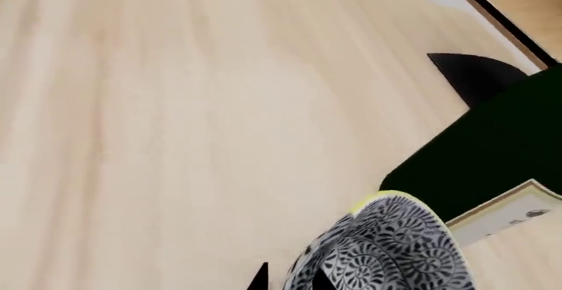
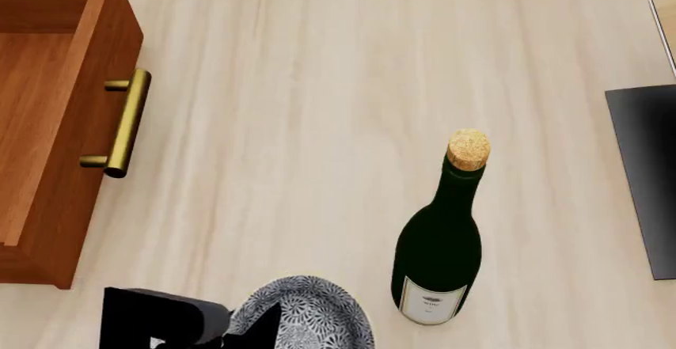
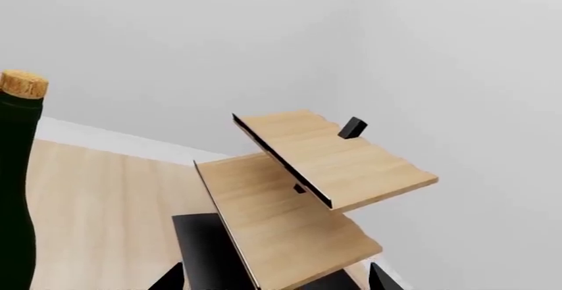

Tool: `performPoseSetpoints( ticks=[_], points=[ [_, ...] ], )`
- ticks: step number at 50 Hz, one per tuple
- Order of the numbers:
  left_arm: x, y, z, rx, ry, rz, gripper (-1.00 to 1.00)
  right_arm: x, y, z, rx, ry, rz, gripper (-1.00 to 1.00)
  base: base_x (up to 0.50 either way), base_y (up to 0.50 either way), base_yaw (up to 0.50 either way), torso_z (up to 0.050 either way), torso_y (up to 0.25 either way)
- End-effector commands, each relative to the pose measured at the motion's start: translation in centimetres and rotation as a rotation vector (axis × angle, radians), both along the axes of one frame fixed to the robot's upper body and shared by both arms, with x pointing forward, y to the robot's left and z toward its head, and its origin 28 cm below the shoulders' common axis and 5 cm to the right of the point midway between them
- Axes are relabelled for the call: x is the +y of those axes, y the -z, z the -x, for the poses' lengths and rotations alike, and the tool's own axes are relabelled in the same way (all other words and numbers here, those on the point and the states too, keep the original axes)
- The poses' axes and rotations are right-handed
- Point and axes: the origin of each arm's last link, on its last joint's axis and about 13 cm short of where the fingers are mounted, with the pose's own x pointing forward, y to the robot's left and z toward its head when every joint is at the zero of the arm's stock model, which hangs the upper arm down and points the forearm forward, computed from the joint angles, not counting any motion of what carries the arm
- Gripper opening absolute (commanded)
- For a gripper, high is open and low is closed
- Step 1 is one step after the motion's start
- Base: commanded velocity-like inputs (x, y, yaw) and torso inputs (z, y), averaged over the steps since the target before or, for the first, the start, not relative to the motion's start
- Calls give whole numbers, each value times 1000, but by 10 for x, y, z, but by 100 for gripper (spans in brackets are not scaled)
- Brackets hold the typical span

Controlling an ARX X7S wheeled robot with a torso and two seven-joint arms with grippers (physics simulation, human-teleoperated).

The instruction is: Put the bowl in the bottom drawer of the cabinet.

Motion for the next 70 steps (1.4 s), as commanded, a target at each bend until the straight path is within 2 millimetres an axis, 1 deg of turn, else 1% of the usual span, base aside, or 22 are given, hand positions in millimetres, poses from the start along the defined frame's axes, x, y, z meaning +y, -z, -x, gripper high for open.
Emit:
performPoseSetpoints(
  ticks=[1, 9, 13, 20, 24, 27, 31, 38, 44, 52, 58, 63, 67, 70],
  points=[
    [-3, -21, 34, -2, 21, 34, -100, 1, 2, -2, 0, -5, 0, 100, 0, 0, 0, 0, 0],
    [8, -49, 47, -109, 44, 34, -100, 0, 6, -8, -3, -12, -3, 100, 0, 0, 0, 0, 0],
    [13, -61, 49, -156, 36, 37, -100, 0, 8, -13, -9, -16, -5, 100, 0, 0, 0, 0, 0],
    [15, -78, 50, -222, 28, 41, -100, -1, 10, -25, -14, -23, -4, 100, 0, 0, 0, 0, 0],
    [15, -86, 47, -261, 15, 39, -100, -1, 10, -31, -18, -30, 1, 100, 0, 0, 0, 0, 0],
    [17, -96, 43, -290, -9, 48, -100, -1, 10, -34, -19, -33, 2, 100, 0, 0, 0, 0, 0],
    [20, -115, 41, -351, -42, 77, -100, -2, 10, -39, -20, -37, 0, 100, 0, 0, 0, 0, 0],
    [26, -147, 28, -399, -129, 162, -100, -2, 9, -43, -26, -49, 4, 100, 0, 0, 0, 0, 0],
    [29, -169, 18, -433, -171, 203, -100, -3, 8, -44, -32, -54, 5, 100, 0, 0, 0, 0, 0],
    [39, -204, 6, -487, -256, 268, -100, -3, 8, -45, -36, -56, 12, 100, 0, 0, 0, 0, 0],
    [46, -216, -10, -469, -342, 313, -100, -2, 8, -46, -36, -61, 15, 100, 0, 0, 0, 0, 0],
    [49, -225, -18, -506, -395, 296, -100, -2, 8, -46, -33, -60, 15, 100, 0, 0, 0, 0, 0],
    [52, -230, -26, -503, -430, 304, -100, -1, 8, -45, -35, -67, 20, 100, 0, 0, 0, 0, 0],
    [57, -233, -35, -486, -479, 316, -100, -1, 9, -44, -30, -70, 21, 100, 0, 0, 0, 0, 0]
  ],
)
